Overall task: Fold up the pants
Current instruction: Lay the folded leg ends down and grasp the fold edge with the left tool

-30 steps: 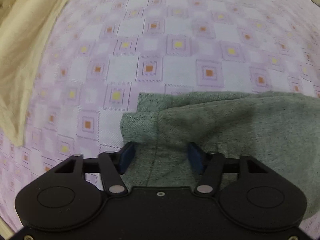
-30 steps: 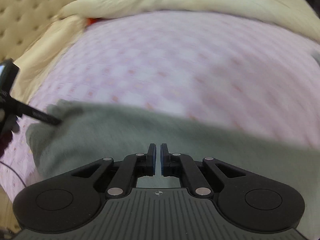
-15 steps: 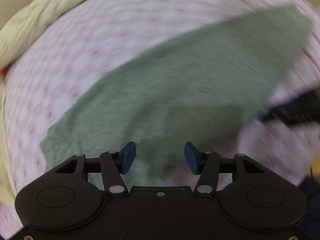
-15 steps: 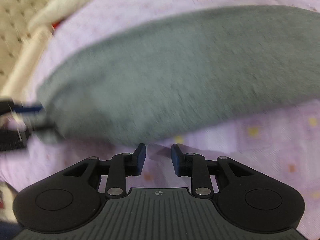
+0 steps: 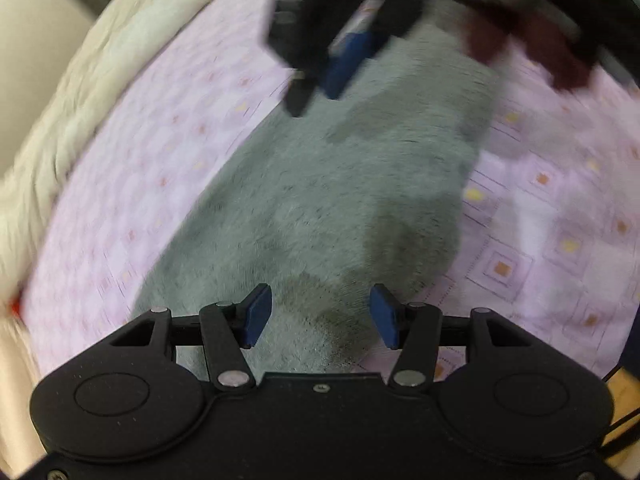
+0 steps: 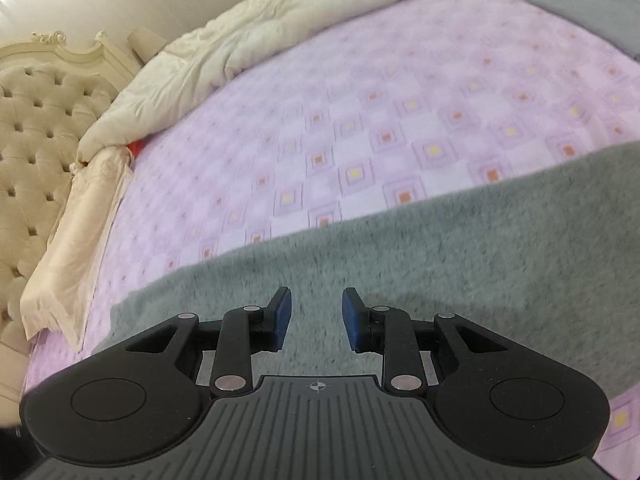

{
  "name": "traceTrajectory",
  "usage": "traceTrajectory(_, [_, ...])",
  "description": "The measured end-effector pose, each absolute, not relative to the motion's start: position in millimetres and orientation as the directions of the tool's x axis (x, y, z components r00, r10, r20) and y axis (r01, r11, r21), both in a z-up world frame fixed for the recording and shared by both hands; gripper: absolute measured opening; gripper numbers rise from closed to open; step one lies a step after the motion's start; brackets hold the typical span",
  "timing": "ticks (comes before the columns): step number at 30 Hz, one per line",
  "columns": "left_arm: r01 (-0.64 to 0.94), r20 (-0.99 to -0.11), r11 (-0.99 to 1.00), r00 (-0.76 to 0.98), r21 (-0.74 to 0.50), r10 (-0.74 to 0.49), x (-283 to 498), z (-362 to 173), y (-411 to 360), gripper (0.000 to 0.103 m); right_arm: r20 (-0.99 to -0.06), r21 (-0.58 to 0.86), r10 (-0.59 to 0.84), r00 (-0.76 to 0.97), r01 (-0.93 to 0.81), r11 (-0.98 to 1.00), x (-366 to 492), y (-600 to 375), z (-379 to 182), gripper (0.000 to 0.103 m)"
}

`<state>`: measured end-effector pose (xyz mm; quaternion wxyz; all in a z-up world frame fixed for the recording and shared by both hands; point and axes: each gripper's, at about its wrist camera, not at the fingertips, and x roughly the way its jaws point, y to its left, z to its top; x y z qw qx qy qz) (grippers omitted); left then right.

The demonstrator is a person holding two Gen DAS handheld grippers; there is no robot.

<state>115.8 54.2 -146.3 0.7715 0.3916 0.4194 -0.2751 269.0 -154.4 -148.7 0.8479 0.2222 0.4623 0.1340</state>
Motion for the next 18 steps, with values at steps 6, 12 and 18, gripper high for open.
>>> traceTrajectory(6, [0.804, -0.875, 0.438, 0.478, 0.402, -0.075, 87.4, -168.0, 59.1, 0.063, -0.730, 0.527, 0.434, 0.529, 0.031, 0.849, 232.4, -175.1, -149.8, 0.027])
traceTrajectory(12, [0.788, -0.865, 0.413, 0.501, 0.456, -0.001, 102.5, -194.3, 43.1, 0.021, -0.779, 0.472, 0.370, 0.507, 0.086, 0.877, 187.0, -190.2, -157.5, 0.027])
traceTrajectory(18, [0.568, -0.956, 0.813, 0.147, -0.127, -0.252, 207.1, -142.8, 103.9, 0.015, -0.809, 0.387, 0.327, 0.489, 0.024, 0.922, 169.0, -180.9, -160.3, 0.027])
